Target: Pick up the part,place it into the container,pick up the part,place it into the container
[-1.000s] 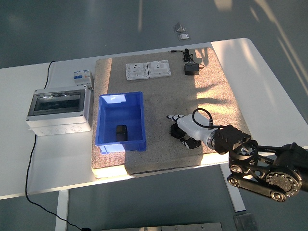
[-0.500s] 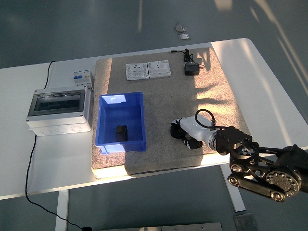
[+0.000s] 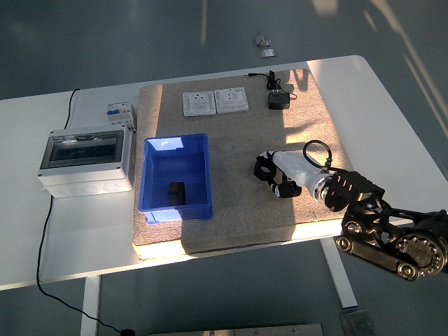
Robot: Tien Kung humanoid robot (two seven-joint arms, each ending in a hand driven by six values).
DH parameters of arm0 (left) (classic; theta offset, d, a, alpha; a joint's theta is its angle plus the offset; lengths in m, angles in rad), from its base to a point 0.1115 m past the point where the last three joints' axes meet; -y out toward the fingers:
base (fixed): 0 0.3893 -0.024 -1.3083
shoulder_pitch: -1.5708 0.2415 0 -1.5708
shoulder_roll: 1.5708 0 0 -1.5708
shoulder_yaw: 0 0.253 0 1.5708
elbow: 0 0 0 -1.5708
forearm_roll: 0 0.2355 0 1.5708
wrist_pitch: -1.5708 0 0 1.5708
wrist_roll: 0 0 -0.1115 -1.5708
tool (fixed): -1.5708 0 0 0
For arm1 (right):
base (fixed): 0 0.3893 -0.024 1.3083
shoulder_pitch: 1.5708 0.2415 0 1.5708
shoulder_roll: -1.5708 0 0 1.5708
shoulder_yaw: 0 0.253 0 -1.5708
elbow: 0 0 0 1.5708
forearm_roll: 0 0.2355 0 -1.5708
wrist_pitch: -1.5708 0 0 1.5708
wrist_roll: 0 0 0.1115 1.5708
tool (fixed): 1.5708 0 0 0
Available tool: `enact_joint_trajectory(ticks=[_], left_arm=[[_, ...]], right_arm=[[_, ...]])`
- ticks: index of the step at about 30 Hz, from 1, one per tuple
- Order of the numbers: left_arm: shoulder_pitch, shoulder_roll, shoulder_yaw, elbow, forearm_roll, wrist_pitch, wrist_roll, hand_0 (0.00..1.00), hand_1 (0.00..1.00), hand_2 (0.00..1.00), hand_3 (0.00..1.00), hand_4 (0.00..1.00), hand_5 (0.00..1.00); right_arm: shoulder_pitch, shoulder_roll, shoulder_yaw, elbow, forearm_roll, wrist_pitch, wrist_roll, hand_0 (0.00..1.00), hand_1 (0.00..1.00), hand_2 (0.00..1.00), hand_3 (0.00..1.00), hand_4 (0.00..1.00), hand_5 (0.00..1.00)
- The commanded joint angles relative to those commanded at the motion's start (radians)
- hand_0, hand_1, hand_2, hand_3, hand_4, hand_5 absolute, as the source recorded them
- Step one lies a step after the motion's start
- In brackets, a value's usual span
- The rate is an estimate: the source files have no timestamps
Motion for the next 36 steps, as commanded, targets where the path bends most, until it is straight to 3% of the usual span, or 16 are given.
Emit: enact_joint_trajectory(ticks=[3,11,17,24,29,36], left_arm=[[0.004,0.001,0.005,0.0,-0.013,0.0,-0.001,0.566,0.63,0.661,0.57,0.487,0.651],[0.011,0.005,0.015,0.0,-0.055,-0.004,-0.025,0.568,0.63,0.66,0.57,0.483,0.648],[0.016,0.003,0.016,0.0,-0.064,-0.002,-0.033,0.575,0.633,0.661,0.574,0.493,0.651],[0.02,0.001,0.017,0.0,-0.073,-0.001,-0.037,0.576,0.633,0.661,0.575,0.493,0.654],[0.021,0.001,0.02,0.0,-0.078,0.0,-0.041,0.579,0.633,0.663,0.576,0.491,0.65],[0.022,0.001,0.022,0.0,-0.084,-0.001,-0.04,0.579,0.632,0.662,0.576,0.491,0.651]], right_arm=[[0.004,0.02,0.018,-0.018,0.015,-0.017,0.01,0.395,0.346,0.51,0.396,0.329,0.002],[0.051,0.129,-0.001,-0.148,0.092,-0.041,0.042,0.389,0.342,0.507,0.396,0.348,0.002],[0.085,0.188,-0.01,-0.18,0.09,-0.055,0.046,0.388,0.34,0.505,0.397,0.36,0.002],[0.087,0.21,-0.022,-0.164,0.064,-0.061,0.04,0.385,0.34,0.503,0.397,0.363,0.002],[0.08,0.209,-0.008,-0.109,-0.001,-0.075,0.031,0.385,0.338,0.503,0.399,0.368,0.002],[0.086,0.212,-0.046,-0.05,-0.014,-0.159,0.118,0.385,0.337,0.501,0.401,0.371,0.002]])
